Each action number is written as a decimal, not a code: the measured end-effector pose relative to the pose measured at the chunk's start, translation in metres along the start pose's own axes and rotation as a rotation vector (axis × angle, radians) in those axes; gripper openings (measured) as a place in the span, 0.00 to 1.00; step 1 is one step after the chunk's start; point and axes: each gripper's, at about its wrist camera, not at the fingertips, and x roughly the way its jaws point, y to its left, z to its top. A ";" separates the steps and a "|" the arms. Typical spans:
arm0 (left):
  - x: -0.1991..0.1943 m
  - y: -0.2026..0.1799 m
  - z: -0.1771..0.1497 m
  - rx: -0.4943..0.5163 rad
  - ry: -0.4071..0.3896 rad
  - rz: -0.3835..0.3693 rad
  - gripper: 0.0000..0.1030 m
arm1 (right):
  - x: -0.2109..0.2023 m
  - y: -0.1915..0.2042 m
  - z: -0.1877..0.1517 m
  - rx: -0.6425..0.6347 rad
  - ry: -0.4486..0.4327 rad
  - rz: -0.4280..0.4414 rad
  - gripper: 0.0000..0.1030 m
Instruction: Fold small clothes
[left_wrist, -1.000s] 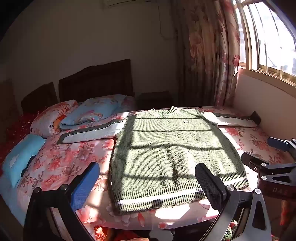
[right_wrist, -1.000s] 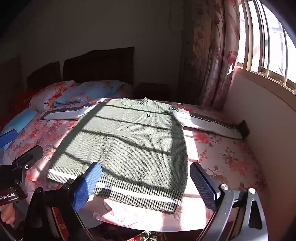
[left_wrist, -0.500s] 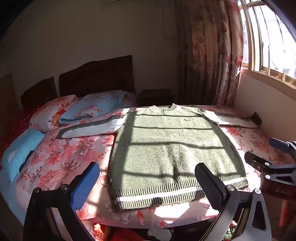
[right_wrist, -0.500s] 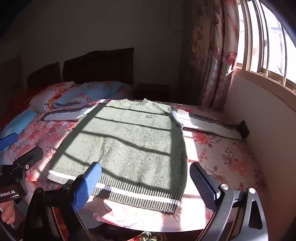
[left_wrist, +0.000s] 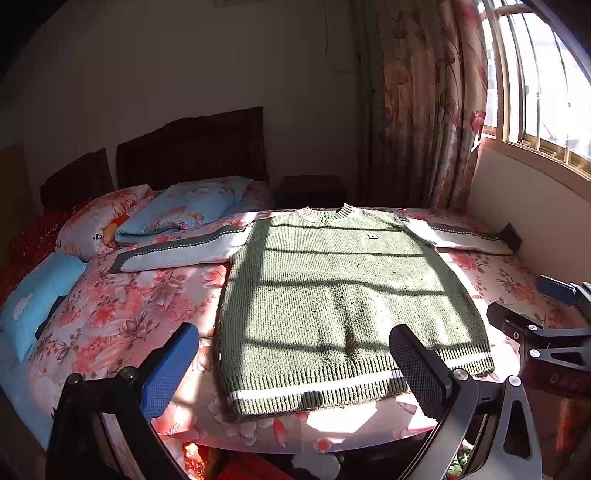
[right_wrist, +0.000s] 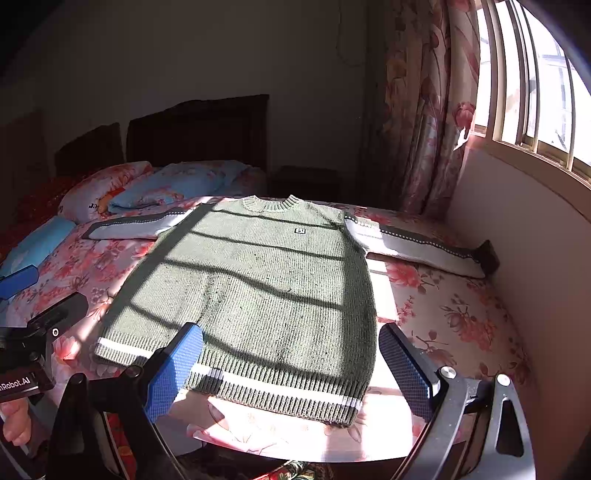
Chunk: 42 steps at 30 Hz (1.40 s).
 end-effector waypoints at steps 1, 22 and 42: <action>0.000 0.000 0.000 0.000 0.000 0.000 1.00 | 0.000 0.000 0.000 0.000 0.000 0.000 0.95; 0.003 0.003 -0.003 -0.006 0.009 0.000 1.00 | 0.002 0.003 -0.004 0.002 0.007 0.003 0.95; 0.012 0.004 -0.006 -0.014 0.045 0.001 1.00 | 0.008 -0.001 -0.007 0.014 0.029 0.010 0.95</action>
